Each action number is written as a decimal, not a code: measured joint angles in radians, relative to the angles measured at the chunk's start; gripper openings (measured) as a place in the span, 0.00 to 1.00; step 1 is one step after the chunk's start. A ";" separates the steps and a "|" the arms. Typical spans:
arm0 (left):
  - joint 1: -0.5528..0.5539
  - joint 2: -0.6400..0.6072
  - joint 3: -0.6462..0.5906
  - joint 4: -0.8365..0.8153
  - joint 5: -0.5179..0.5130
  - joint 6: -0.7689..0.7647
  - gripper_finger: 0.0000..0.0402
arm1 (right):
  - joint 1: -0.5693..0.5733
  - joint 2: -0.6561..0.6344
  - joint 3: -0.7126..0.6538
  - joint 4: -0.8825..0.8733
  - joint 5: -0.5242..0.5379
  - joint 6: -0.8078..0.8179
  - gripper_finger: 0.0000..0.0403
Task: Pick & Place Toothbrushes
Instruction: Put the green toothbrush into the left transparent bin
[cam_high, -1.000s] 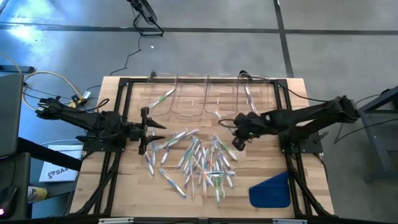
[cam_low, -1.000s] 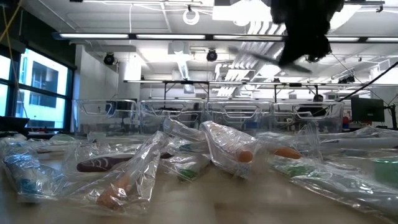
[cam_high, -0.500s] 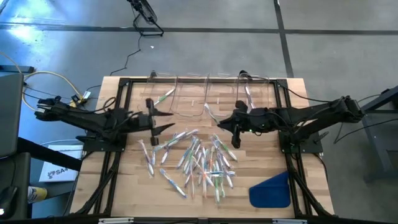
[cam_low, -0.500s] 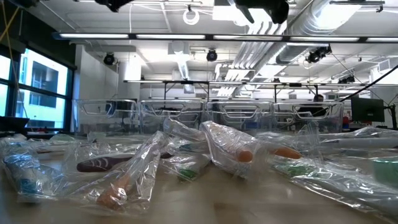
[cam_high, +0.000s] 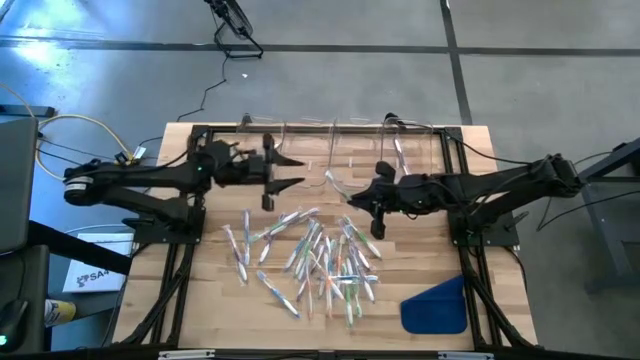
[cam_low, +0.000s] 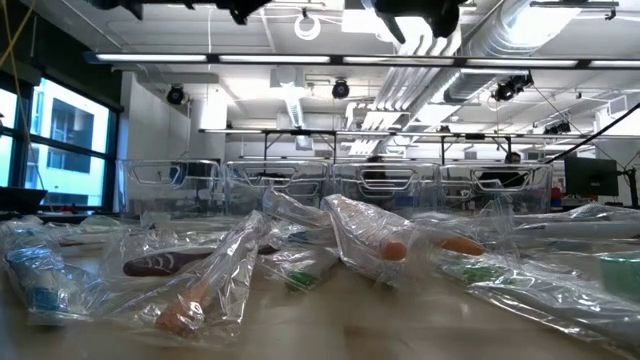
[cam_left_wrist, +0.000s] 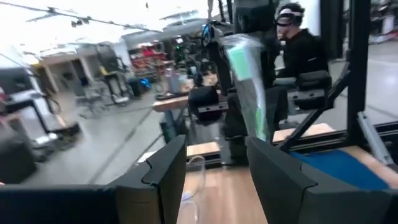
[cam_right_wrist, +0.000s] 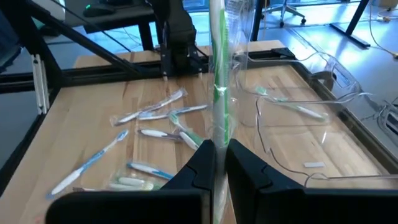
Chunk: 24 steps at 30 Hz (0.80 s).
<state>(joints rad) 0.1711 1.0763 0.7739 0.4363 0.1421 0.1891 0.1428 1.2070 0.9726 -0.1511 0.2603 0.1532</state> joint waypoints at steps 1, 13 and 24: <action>0.014 0.019 0.001 0.020 0.036 -0.018 0.41 | -0.002 0.008 0.000 0.002 0.001 0.000 0.04; 0.039 0.120 0.004 0.256 0.212 -0.066 0.41 | -0.007 0.057 0.000 0.036 0.006 0.000 0.04; 0.024 0.235 0.008 0.341 0.215 -0.122 0.41 | -0.008 0.061 0.001 0.059 0.003 -0.019 0.04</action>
<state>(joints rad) 0.1953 1.3108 0.7819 0.7768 0.3573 0.0667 0.1352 1.2678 0.9733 -0.0921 0.2634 0.1345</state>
